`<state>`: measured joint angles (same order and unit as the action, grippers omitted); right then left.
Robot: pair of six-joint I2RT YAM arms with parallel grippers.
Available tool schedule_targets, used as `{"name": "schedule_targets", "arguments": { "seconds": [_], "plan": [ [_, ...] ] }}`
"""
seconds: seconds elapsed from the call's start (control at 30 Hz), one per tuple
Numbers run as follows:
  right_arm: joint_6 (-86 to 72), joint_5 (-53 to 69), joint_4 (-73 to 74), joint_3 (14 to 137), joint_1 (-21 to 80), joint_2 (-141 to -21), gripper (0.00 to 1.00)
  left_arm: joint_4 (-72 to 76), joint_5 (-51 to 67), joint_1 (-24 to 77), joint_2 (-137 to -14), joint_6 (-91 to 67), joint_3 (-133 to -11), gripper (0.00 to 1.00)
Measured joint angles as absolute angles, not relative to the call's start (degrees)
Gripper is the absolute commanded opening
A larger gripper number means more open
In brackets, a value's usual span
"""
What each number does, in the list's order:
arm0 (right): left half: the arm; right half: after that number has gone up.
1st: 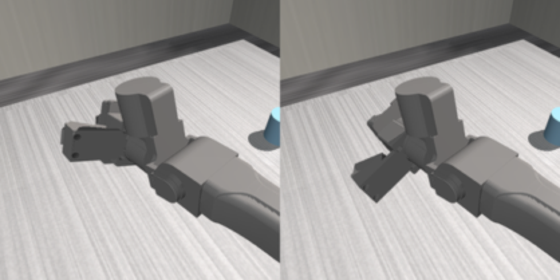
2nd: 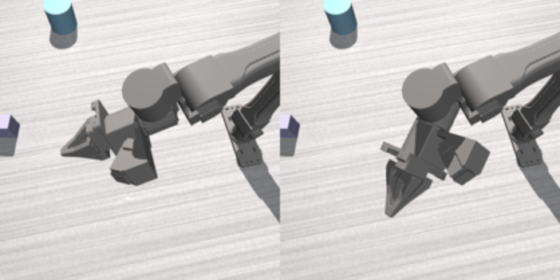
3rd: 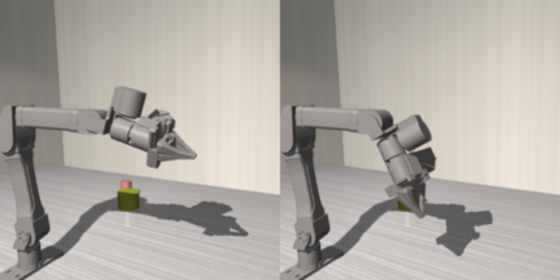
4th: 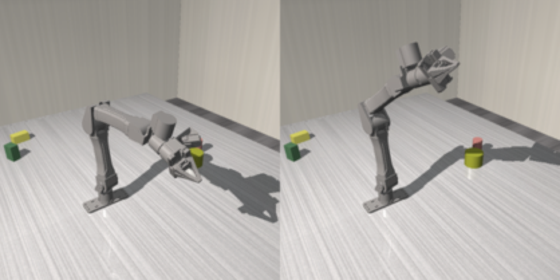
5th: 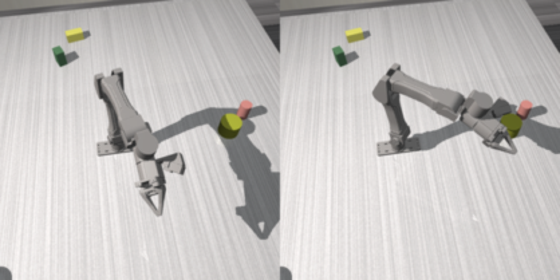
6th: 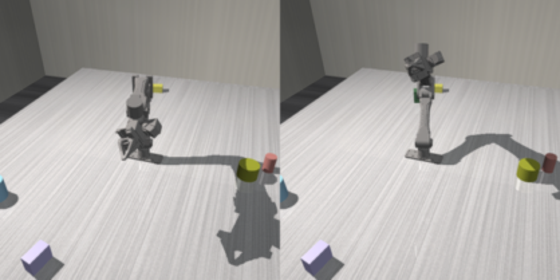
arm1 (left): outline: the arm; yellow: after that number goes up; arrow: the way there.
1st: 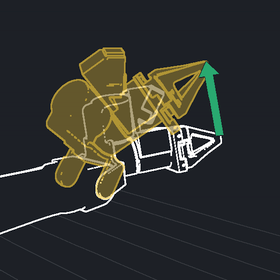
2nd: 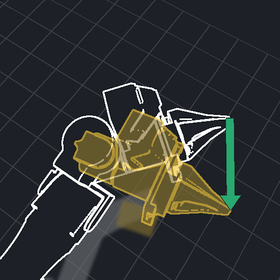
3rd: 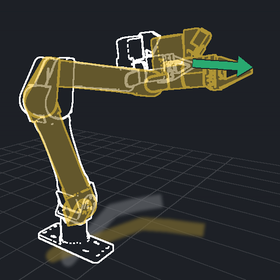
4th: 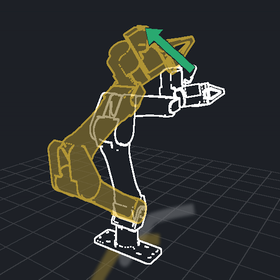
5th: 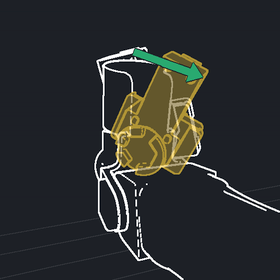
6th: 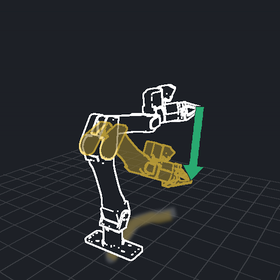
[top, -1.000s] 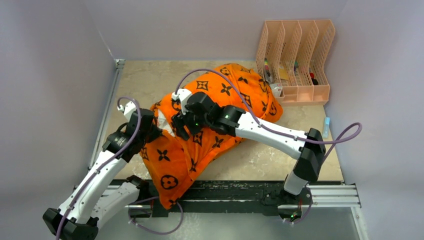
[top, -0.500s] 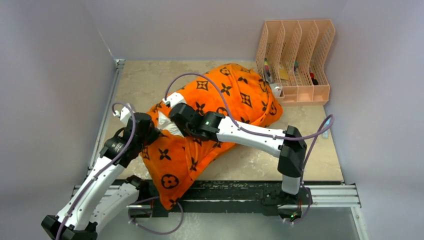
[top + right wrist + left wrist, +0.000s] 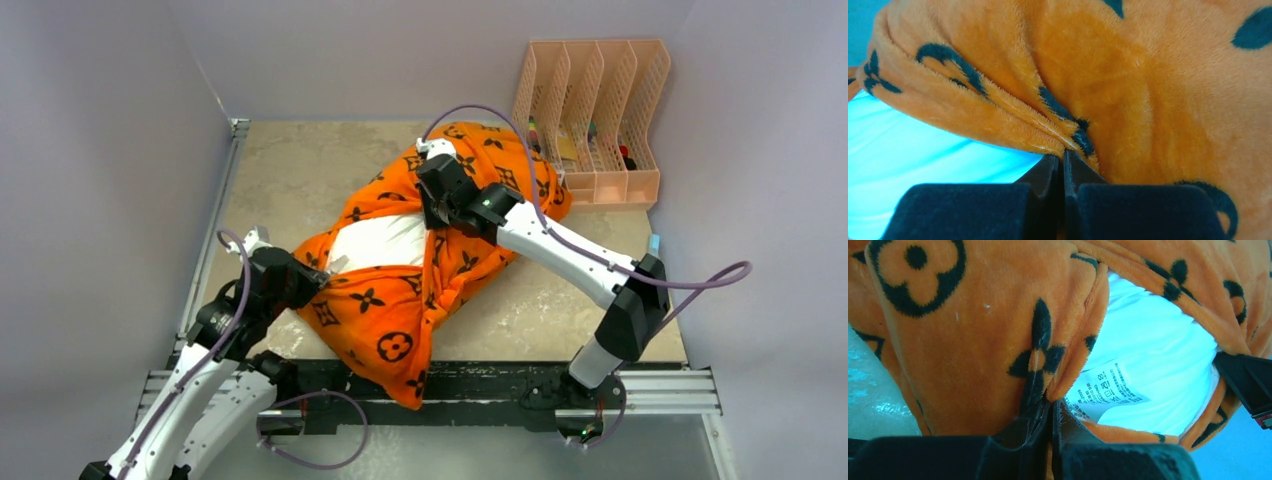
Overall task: Remove the pillowcase from the pillow
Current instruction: Remove the pillow from the pillowcase.
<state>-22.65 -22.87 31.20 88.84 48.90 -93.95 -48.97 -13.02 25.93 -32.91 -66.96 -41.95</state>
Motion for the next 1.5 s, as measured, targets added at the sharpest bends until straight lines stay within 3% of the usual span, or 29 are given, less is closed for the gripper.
{"name": "schedule_targets", "arguments": {
  "seconds": [0.07, 0.1, 0.13, 0.33, 0.6, 0.7, 0.8, 0.9, 1.0, 1.07, 1.27, 1.4, 1.5],
  "plan": [
    [-24.25, -18.94, 29.56, 86.46, 47.81, -93.23, 0.0, -48.84, -10.87, 25.91, -33.01, -66.61, -41.74, 0.6],
    [-24.73, -17.8, 28.32, 85.17, 47.88, -92.82, 0.0, -48.97, -9.87, 25.87, -33.28, -66.3, -41.63, 0.7],
    [-25.39, -16.84, 26.68, 83.5, 48.23, -92.27, 0.0, -48.88, -8.75, 25.85, -33.74, -66.17, -41.63, 0.73],
    [-28.23, -17.06, 22.74, 80.79, 51.88, -92.51, 0.0, -50.85, -5.74, 25.82, -40.16, -63.75, -48.71, 0.75],
    [-29.89, -16.71, 17.87, 74.81, 52.73, -89.45, 0.0, -53.1, -11.49, 25.74, -51.48, -59.33, -62.13, 0.79],
    [-30.22, -16.27, 17.47, 73.08, 52.93, -87.72, 0.0, -51.7, -13.41, 25.08, -55.07, -59.07, -61.21, 0.8],
    [-30.41, -15.49, 17.69, 72.88, 52.93, -87.24, 0.0, -49.98, -13.23, 22.85, -54.87, -60.23, -54.72, 0.75],
    [-30.57, -15.29, 17.78, 72.82, 53.01, -87.2, 0.0, -49.08, -13.34, 21.26, -54.26, -62.0, -50.7, 0.62],
    [-30.89, -15.33, 18.04, 72.38, 53.21, -86.63, 0.0, -50.94, -16.05, 21.1, -51.77, -62.67, -50.15, 0.3],
    [-31.09, -15.27, 18.5, 72.27, 53.25, -86.28, 0.0, -53.34, -18.48, 21.06, -49.76, -63.33, -49.74, 0.0],
    [-31.05, -15.03, 19.66, 72.55, 53.32, -85.95, 0.03, -52.58, -17.37, 21.08, -43.11, -65.21, -43.79, 0.0],
    [-29.74, -13.34, 22.87, 75.31, 53.32, -85.95, 0.23, -52.62, -17.32, 21.08, -40.14, -66.59, -41.8, 0.0],
    [-26.92, -10.28, 25.04, 78.41, 53.3, -85.91, 0.32, -51.92, -16.71, 21.06, -35.94, -67.2, -40.03, 0.0]
  ]
}}
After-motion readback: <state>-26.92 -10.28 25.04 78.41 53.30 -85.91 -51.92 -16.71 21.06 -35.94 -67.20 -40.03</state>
